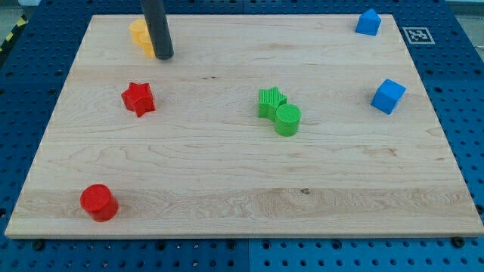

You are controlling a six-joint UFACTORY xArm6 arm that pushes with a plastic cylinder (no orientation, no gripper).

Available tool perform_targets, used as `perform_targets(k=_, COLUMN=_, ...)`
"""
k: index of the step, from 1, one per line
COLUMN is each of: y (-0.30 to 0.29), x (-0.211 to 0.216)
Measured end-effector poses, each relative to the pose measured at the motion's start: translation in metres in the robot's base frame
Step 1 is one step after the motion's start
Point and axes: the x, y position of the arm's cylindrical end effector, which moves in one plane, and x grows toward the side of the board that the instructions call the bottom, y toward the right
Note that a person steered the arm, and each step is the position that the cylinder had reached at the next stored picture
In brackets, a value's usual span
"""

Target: Push the yellow hexagon towards the yellow heart

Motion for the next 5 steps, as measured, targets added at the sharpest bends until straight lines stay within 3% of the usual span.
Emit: perform_targets(k=5, y=-0.001, x=0.0059)
